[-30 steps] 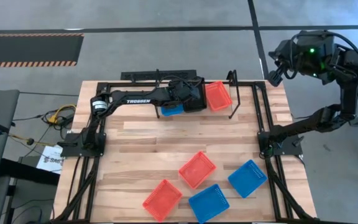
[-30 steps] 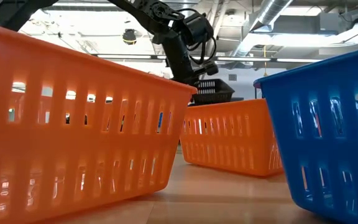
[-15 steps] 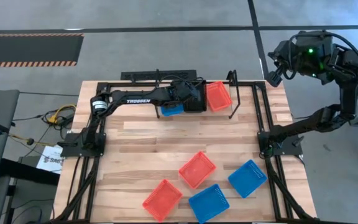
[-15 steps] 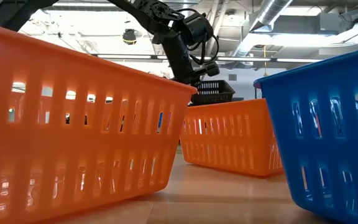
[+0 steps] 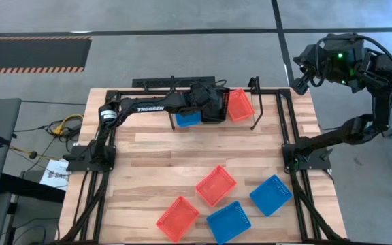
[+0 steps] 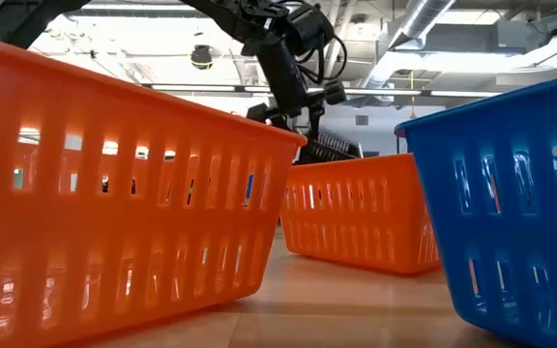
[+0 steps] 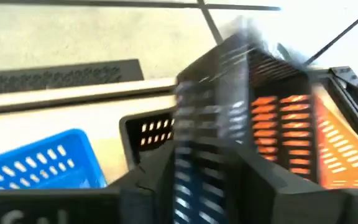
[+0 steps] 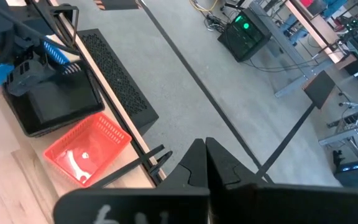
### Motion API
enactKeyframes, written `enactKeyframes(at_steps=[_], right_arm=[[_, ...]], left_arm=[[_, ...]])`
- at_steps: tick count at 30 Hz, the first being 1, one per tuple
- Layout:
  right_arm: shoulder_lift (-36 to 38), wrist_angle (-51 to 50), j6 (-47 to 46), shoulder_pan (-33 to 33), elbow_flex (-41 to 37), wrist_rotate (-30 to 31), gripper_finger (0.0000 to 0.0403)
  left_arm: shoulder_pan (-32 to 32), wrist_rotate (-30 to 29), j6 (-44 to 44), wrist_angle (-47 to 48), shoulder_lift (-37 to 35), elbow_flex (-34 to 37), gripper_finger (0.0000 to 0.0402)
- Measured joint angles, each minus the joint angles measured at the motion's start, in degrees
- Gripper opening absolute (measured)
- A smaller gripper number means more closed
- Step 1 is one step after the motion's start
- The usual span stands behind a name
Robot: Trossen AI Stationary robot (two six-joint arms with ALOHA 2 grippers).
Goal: Stack baskets on shelf by color
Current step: Stack the black bin on top of the black bin on the shelf, then stack the bottom orange bin on top of the orange bin on the shelf
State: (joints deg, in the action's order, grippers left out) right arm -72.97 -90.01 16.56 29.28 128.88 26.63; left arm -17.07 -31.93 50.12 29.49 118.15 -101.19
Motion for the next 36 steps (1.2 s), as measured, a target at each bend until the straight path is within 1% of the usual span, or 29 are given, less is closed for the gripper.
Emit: enactKeyframes(at_steps=[2, 5, 11, 15, 18, 20, 23, 26, 28, 30, 31, 32, 34, 35, 36], right_arm=[[0.26, -0.01, 0.0, 0.0, 0.0, 0.0, 0.0001], [0.82, -0.01, -0.02, 0.0, 0.02, 0.0, 0.0001], [1.52, 0.0, -0.15, 0.0, 0.04, 0.02, 0.0001], [1.42, -0.01, -0.15, 0.0, 0.04, 0.01, 0.0001], [1.34, 0.01, -0.13, 0.0, 0.04, -0.61, 0.0001], [1.36, 0.01, -0.02, 0.0, 0.04, -2.47, 0.0001], [1.39, 0.0, 0.12, 0.0, 0.03, -4.34, 0.0001], [1.47, -0.01, 0.07, 0.0, 0.02, -4.46, 0.0001], [1.51, -0.01, 0.04, 0.0, 0.02, -4.46, 0.0001], [1.49, 0.01, 0.02, 0.02, 0.02, -4.46, 0.0001], [1.47, -0.01, 0.02, 0.0, 0.02, -4.44, 0.0001], [1.47, -0.01, 0.02, 0.0, 0.02, -4.46, 0.0001], [1.42, -0.01, 0.01, 0.0, 0.02, -4.46, 0.0001], [1.42, 0.0, 0.0, 0.02, 0.02, -4.46, 0.0001], [1.32, -0.01, 0.0, 0.02, 0.02, -4.46, 0.0001]], left_arm=[[-0.3, 0.16, -0.14, 1.77, 0.0, -0.72, 0.0148], [-0.77, 0.75, 1.51, 4.09, -0.02, -1.01, 0.0165], [-1.06, 1.94, 4.03, 3.23, -0.02, -1.04, 0.0173], [-1.08, 4.28, 3.05, 3.21, -0.02, -2.92, 0.0162], [-1.01, 5.71, -0.2, 3.51, -0.07, -6.47, 0.0139], [-0.74, 7.62, -3.09, 6.28, -0.07, -10.18, 0.0119], [0.56, 10.09, -6.92, 12.81, -0.12, -16.99, 0.0087], [3.25, 10.47, -9.07, 25.77, -0.16, -24.45, 0.0058], [5.72, 8.75, -9.03, 36.04, -0.17, -29.29, 0.0042], [8.75, 5.82, -7.12, 47.04, -0.2, -33.4, 0.0028], [10.4, 4.13, -5.47, 51.39, -0.41, -33.98, 0.0022], [12.06, 2.75, -3.72, 54.06, -1.52, -32.98, 0.0017], [15.16, 1.82, 0.8, 60.45, -3.24, -31.21, 0.001], [16.75, 1.66, 3.35, 61.49, -3.93, -30.77, 0.0008], [18.22, 1.67, 3.97, 60.22, -4.57, -30.05, 0.0007]])
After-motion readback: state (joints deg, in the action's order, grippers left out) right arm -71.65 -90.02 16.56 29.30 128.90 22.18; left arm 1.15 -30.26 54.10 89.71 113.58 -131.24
